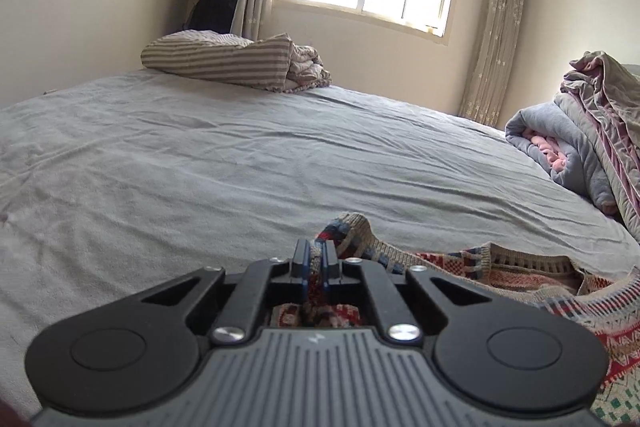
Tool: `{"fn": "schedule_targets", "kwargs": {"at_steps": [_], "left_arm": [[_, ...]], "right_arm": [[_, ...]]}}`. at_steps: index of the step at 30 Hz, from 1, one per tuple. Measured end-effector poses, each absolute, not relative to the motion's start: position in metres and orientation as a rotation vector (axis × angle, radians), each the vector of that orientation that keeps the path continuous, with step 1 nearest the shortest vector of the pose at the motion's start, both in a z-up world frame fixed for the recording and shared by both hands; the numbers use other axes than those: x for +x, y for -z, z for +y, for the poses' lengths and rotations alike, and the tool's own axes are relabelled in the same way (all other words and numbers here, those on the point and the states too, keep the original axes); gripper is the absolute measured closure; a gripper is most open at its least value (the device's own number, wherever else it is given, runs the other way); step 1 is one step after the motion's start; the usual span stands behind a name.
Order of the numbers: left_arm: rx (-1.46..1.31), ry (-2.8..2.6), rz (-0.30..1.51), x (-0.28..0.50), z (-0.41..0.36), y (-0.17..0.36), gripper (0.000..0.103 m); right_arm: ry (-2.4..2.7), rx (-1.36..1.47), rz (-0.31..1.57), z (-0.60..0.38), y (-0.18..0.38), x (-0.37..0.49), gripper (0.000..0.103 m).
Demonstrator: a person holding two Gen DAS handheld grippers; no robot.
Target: Fold small clothes
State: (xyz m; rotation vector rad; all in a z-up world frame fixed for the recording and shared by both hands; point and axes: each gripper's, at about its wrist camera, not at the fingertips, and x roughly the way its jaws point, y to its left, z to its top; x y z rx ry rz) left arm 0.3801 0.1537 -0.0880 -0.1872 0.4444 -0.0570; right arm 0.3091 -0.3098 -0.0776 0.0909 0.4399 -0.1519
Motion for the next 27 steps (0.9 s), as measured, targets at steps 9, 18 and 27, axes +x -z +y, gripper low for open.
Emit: {"fn": "schedule_targets", "kwargs": {"at_steps": [9,18,27], "left_arm": [[-0.064,-0.042,0.614,0.404,0.139,0.109,0.085],[-0.199,-0.031,0.689,0.363,0.182,0.083,0.012],[-0.657,0.208,0.905,0.365,0.231,0.109,0.01]], "right_arm": [[0.254,-0.052,0.598,-0.3,0.093,0.337,0.098],[0.169,-0.05,0.489,-0.279,0.057,0.287,0.039],[-0.039,-0.09,0.498,-0.224,0.052,0.257,0.027]]}}
